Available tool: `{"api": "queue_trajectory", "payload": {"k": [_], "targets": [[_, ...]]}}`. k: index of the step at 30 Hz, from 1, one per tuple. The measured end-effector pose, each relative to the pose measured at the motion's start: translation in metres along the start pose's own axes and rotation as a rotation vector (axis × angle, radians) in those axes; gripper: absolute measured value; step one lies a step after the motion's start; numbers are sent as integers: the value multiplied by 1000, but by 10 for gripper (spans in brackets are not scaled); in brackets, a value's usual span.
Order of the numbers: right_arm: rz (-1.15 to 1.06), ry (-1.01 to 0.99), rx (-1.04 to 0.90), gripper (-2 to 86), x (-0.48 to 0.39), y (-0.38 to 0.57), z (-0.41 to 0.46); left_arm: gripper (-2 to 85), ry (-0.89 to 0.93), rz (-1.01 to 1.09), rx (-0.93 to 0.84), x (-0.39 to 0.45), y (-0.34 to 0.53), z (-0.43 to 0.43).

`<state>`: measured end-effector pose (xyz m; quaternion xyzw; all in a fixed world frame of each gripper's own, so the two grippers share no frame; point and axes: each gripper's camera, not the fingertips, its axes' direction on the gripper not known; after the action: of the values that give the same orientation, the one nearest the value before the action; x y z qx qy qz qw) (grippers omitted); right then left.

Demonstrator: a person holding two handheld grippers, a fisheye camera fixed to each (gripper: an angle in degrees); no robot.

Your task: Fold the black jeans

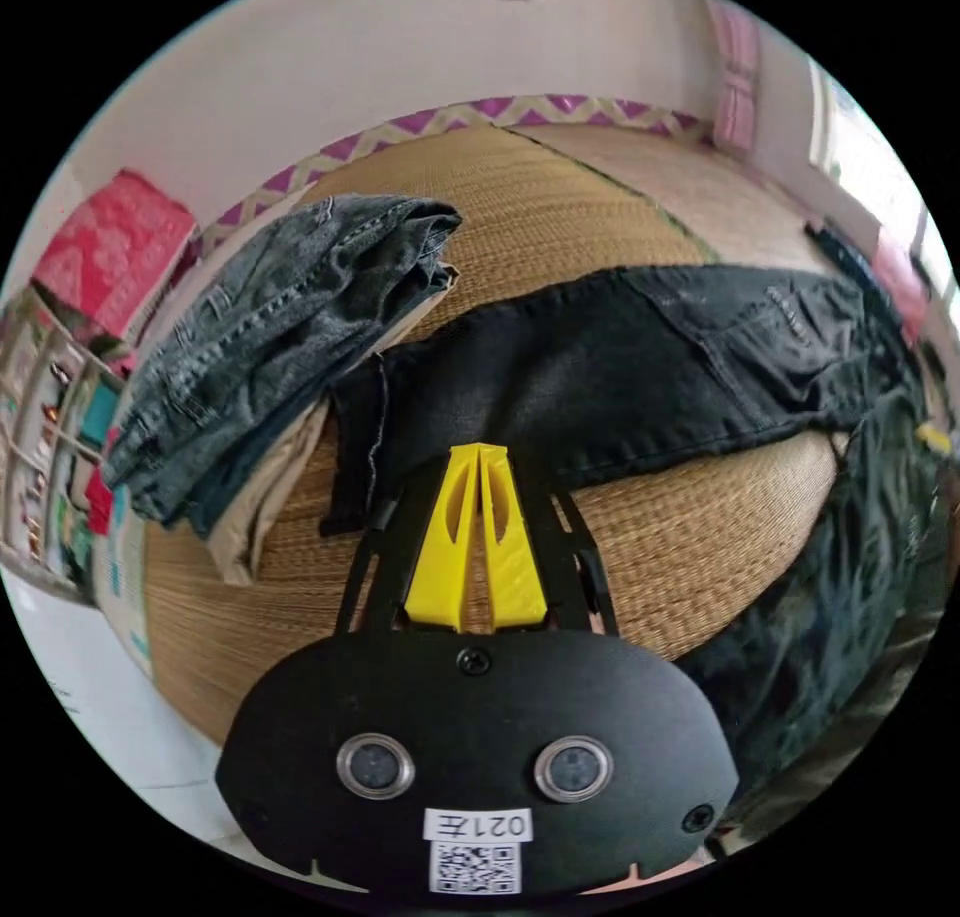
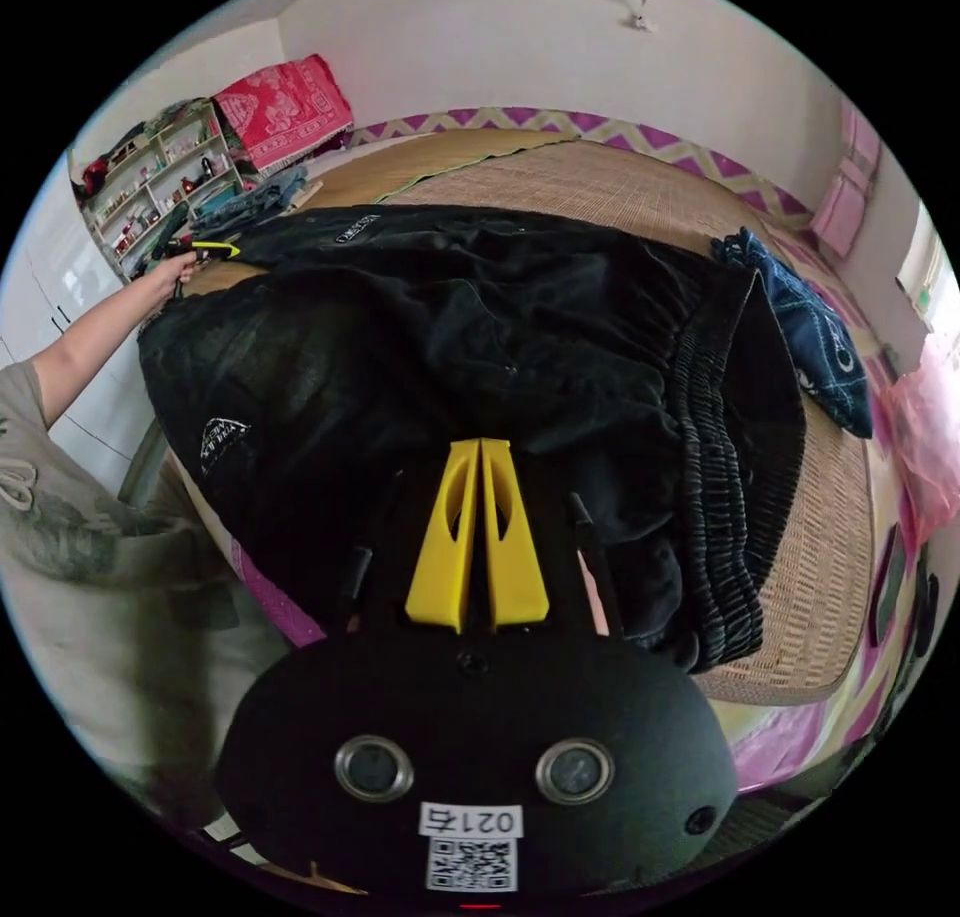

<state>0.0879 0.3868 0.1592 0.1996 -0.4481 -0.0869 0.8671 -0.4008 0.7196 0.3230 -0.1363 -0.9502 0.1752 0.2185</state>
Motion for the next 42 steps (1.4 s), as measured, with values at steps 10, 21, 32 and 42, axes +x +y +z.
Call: {"api": "queue_trajectory", "payload": {"k": [10,21,32,42], "targets": [[50,-87,-30,-7,37,1,-67,-10,26,-180,134,-37,1,-75],[125,-30,9,-7,57,37,-104,-9,-182,-118,7,-70,-49,-43],[184,-70,48,-6,82,64,-142,-8,-117,-199,192,-105,15,-133],[346,-177,308,11,103,154,-240,49,400,-495,381,-71,271,-267]]}}
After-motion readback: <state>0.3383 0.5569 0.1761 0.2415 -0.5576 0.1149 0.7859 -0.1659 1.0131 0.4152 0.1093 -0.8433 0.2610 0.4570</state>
